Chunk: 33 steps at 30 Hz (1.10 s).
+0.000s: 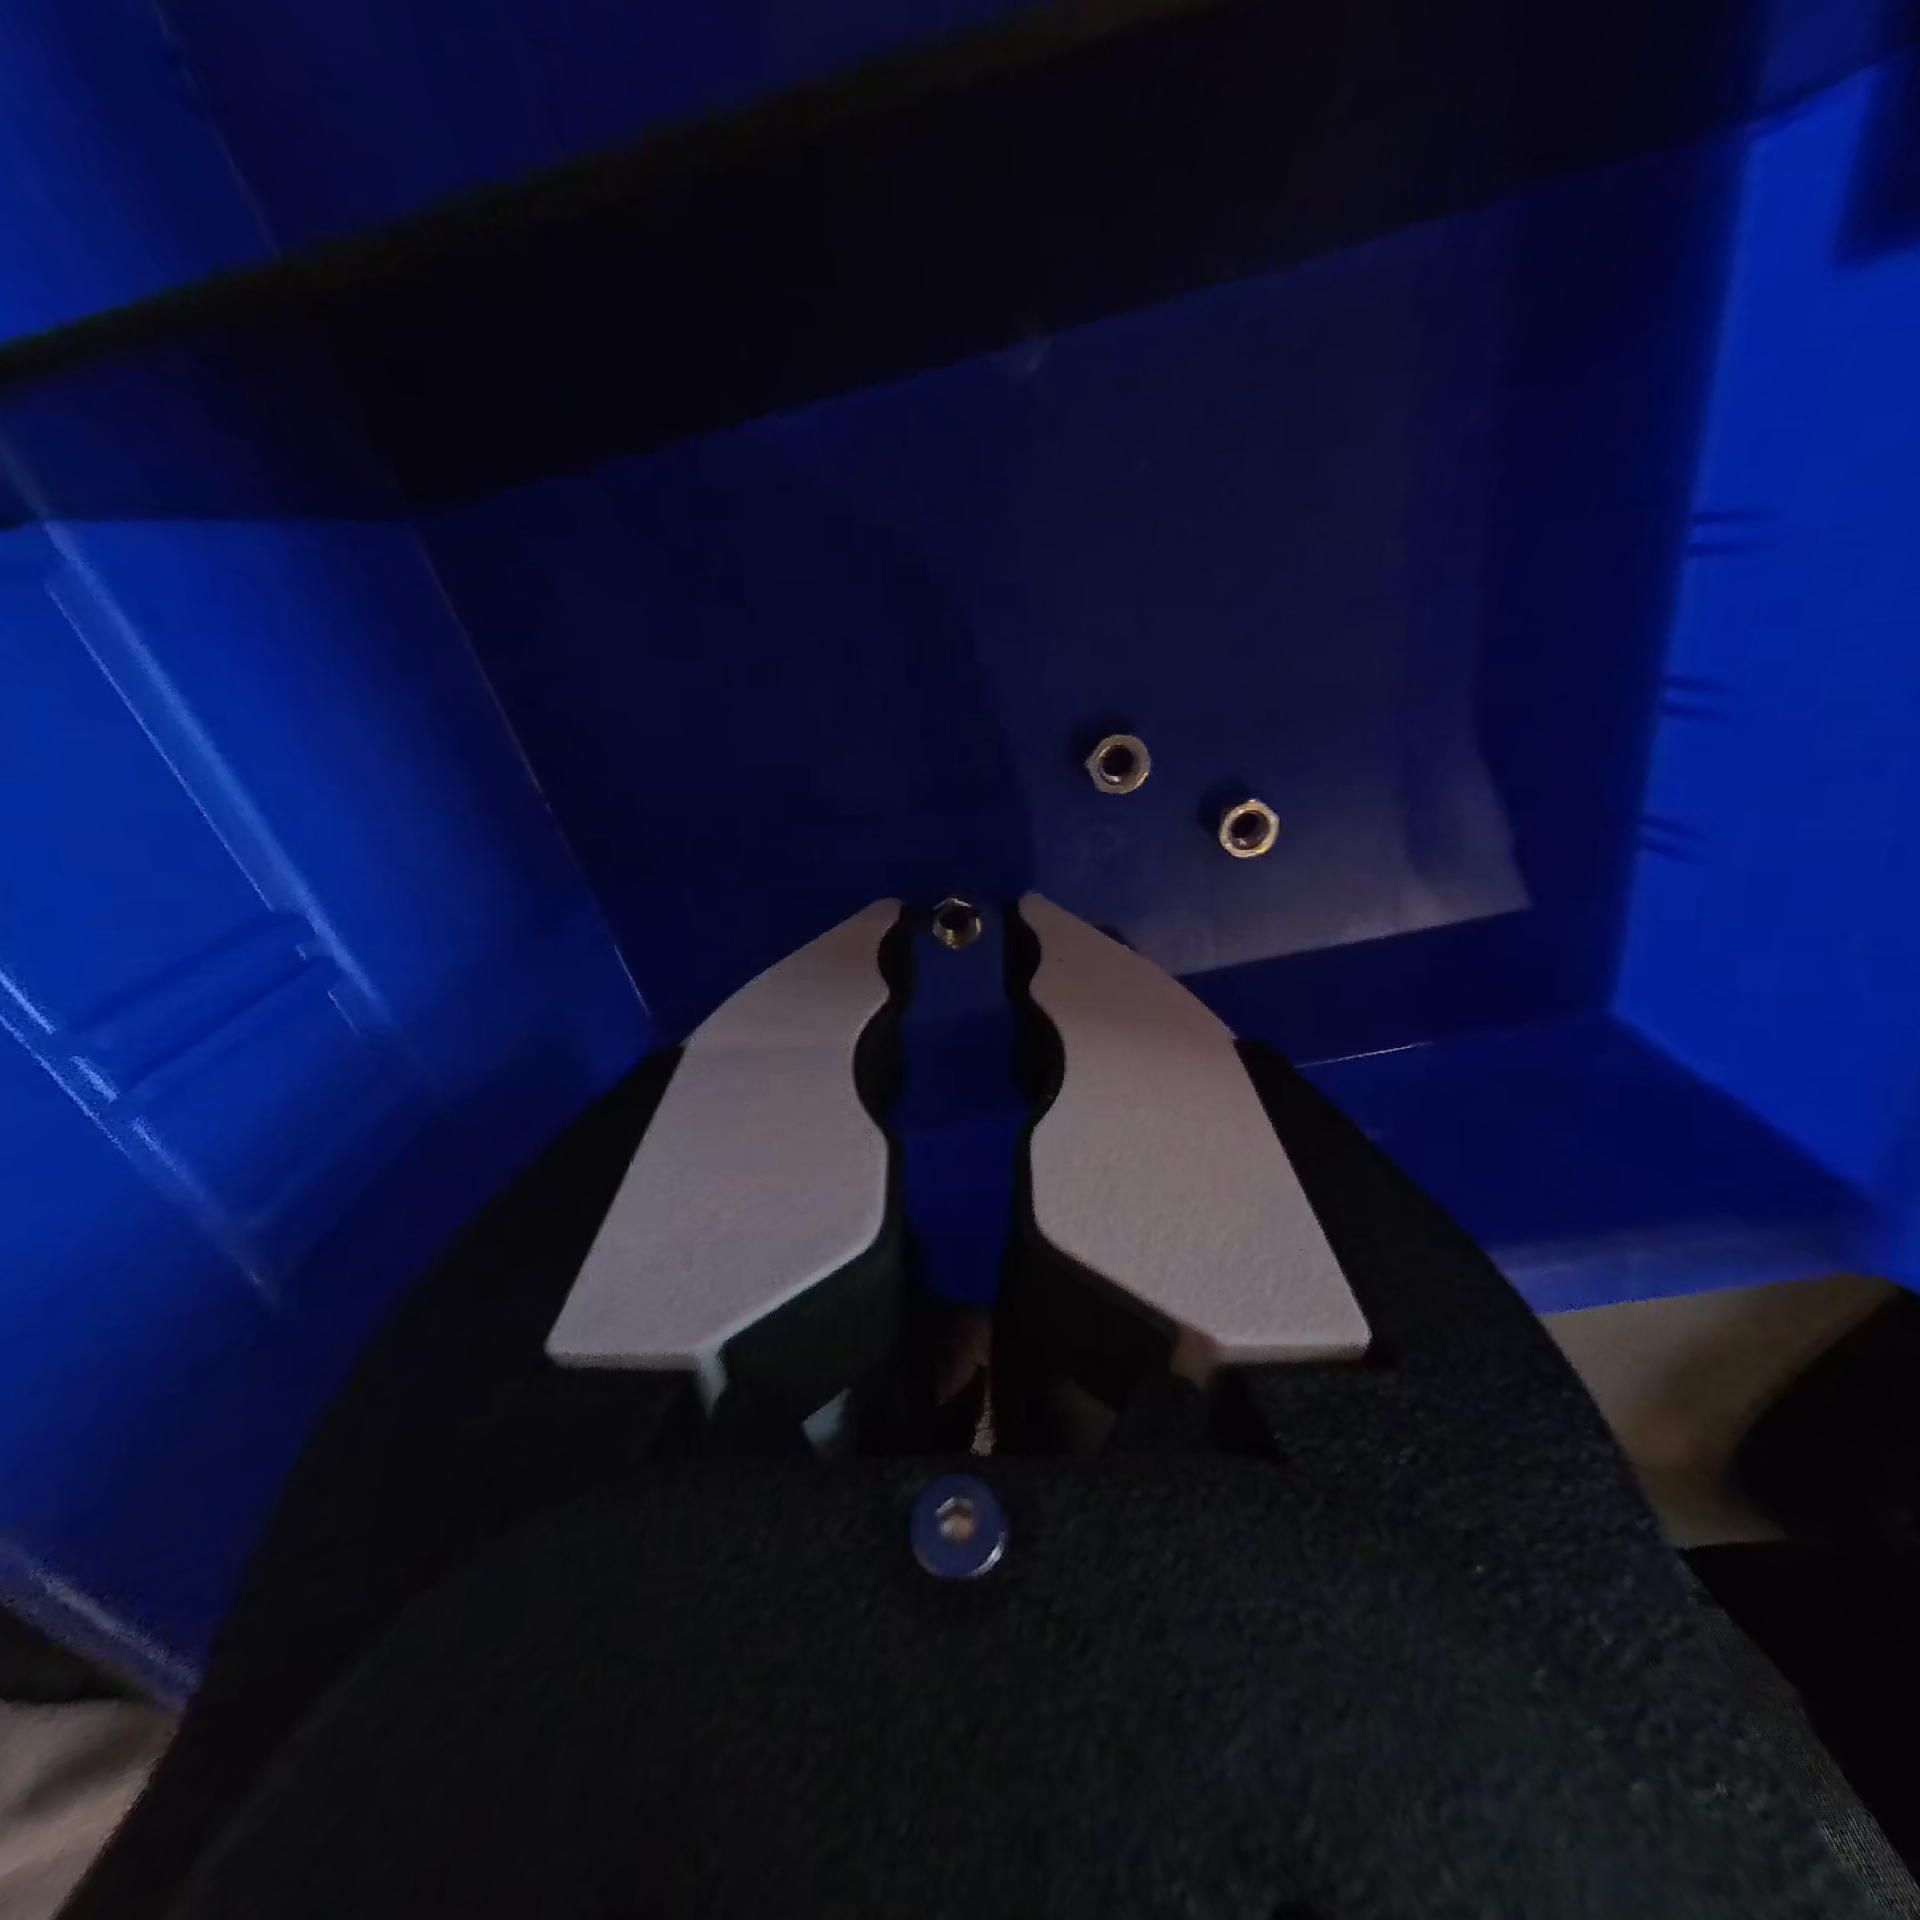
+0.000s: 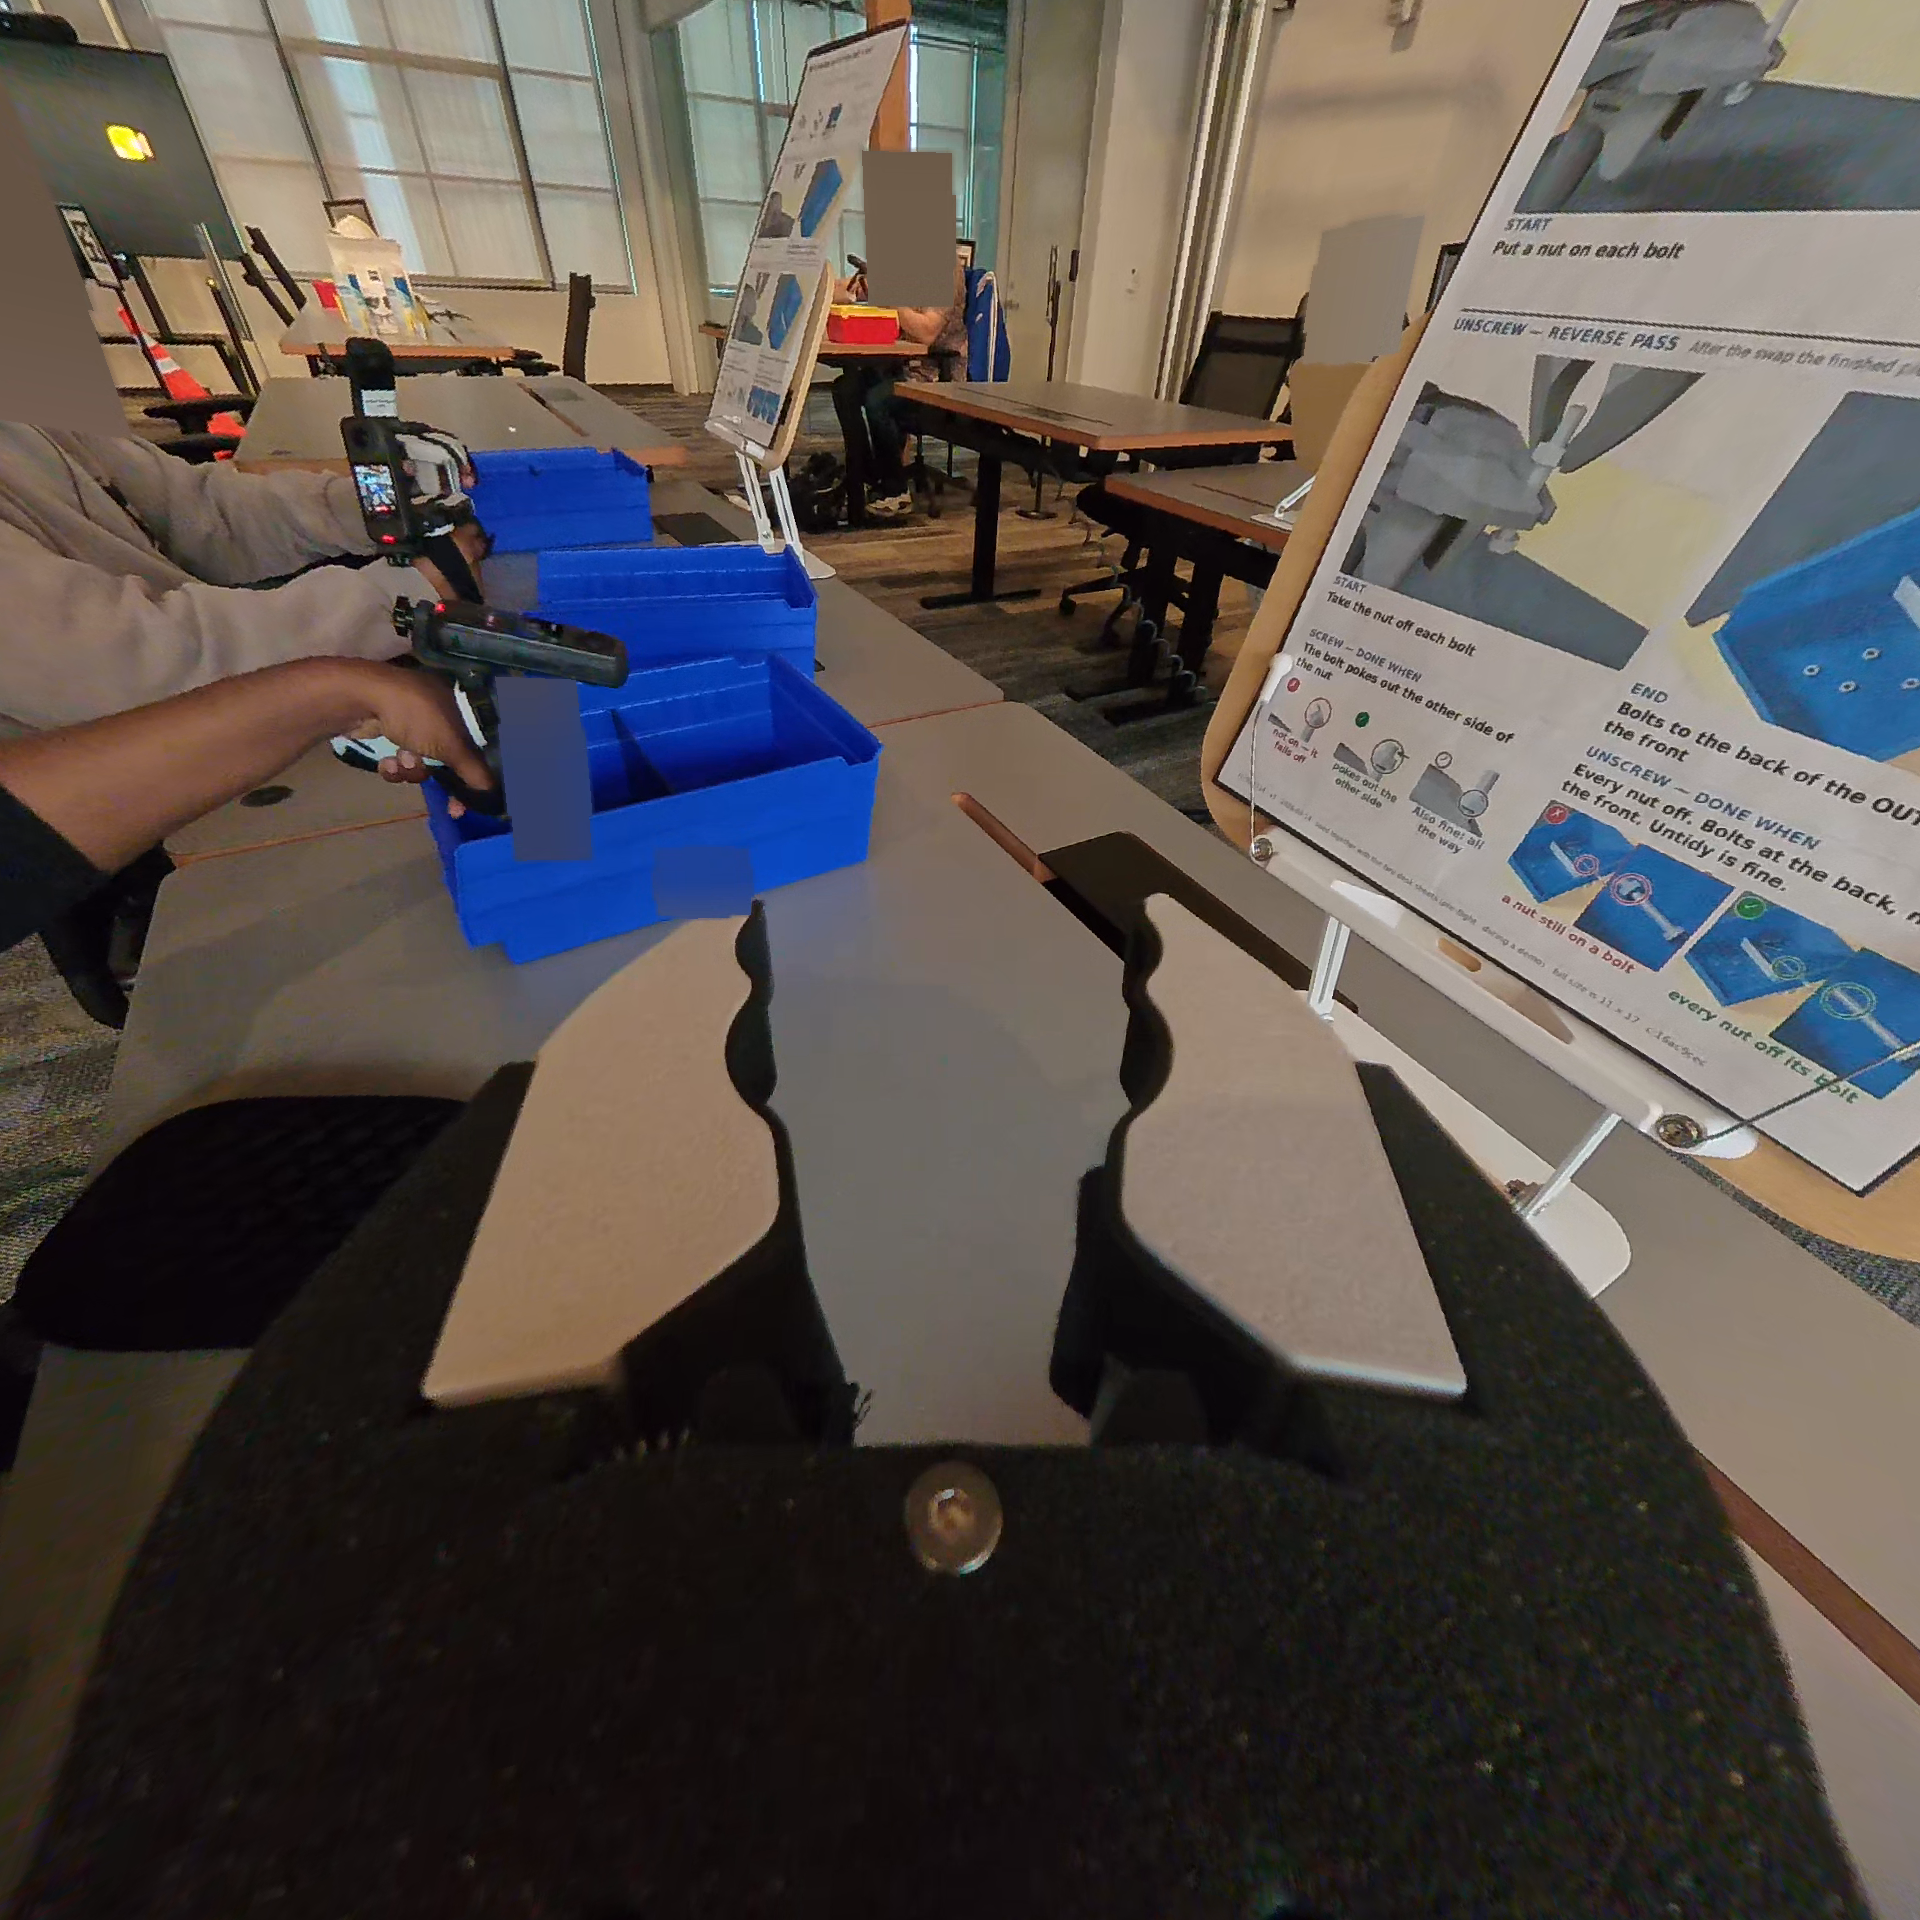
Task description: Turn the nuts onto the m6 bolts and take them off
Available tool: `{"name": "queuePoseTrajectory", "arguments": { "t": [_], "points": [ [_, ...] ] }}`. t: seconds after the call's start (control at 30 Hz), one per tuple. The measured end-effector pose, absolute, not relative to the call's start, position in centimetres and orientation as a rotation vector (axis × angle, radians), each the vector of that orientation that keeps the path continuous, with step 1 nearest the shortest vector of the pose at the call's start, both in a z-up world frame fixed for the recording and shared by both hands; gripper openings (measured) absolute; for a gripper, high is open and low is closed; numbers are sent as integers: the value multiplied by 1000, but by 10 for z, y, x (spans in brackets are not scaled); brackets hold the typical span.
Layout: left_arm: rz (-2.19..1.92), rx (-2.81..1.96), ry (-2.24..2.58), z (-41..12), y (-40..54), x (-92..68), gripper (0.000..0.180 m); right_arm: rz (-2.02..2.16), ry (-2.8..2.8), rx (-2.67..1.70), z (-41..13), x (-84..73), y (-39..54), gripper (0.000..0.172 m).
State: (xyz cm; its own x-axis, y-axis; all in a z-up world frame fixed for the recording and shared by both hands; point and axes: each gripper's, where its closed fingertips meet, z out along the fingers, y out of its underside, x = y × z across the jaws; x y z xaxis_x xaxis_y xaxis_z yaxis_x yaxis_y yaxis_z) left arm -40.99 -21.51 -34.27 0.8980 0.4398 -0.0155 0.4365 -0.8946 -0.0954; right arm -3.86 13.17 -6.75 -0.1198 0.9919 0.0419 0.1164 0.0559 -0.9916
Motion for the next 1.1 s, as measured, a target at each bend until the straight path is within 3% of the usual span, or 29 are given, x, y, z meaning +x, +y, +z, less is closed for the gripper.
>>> {"name": "queuePoseTrajectory", "arguments": {
  "t": [0.3, 0.5, 0.7, 1.1],
  "points": [
    [55, -2917, -671, -332, -212, -411, 10, 1198, -1393, -1199, -65, -36, 134, 65],
    [200, -2818, -459, -266, -179, -396, 10, 1196, -1401, -1196, -65, -36, 132, 64],
    [322, -2754, 66, -220, -103, -306, 10, 1180, -1433, -1190, -68, -37, 128, 64],
    [-4, -2673, 887, -294, 7, -82, 10, 1085, -1487, -1208, -75, -20, 137, 62]
  ]
}}
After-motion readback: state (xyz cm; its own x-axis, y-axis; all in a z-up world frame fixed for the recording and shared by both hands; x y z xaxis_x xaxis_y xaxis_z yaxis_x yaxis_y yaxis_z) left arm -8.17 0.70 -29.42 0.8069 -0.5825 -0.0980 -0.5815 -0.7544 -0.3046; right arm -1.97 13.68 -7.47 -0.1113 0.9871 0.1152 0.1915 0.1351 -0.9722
